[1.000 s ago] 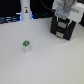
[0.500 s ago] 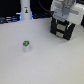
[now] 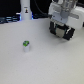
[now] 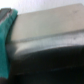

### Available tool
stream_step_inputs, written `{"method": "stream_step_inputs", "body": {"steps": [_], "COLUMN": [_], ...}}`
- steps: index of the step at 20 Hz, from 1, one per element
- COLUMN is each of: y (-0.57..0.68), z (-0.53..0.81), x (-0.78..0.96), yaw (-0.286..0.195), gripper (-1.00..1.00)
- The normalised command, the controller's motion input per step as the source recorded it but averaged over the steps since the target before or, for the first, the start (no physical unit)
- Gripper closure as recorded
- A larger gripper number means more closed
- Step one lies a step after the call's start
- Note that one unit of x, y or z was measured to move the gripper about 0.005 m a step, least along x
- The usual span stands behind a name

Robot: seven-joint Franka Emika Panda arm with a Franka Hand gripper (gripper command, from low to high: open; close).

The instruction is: Open the kcup holder, insert the kcup into the holder, and close the kcup holder

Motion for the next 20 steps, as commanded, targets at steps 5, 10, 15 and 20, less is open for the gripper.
{"method": "stream_step_inputs", "body": {"steps": [5,10,15,20], "y": [-0.35,-0.37,-0.41,-0.21], "z": [0.17,0.17,0.16,0.23], "x": [0.94,0.91,0.88,0.7], "yaw": [-0.06,-0.059,-0.065,-0.072], "gripper": [1.0,1.0,1.0,1.0]}}
